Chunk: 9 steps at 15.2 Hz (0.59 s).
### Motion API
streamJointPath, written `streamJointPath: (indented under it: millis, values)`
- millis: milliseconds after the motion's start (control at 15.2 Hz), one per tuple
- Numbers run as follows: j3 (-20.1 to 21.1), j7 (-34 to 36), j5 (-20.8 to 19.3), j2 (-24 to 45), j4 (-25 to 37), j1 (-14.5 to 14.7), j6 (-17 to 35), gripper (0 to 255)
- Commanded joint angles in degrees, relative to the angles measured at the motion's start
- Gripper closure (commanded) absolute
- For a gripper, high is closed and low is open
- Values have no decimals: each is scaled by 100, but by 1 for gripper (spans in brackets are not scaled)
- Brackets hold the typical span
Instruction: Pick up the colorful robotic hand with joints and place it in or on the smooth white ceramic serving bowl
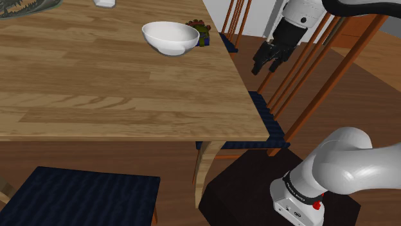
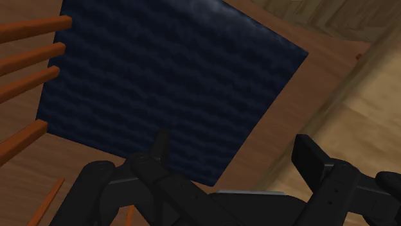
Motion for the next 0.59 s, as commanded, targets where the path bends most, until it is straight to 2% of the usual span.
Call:
streamJointPath:
  millis: [0, 528]
  values:
    - [0, 0, 0, 0, 0, 0, 0, 0]
    - [403, 1282, 333, 1501, 1027, -255, 913, 0]
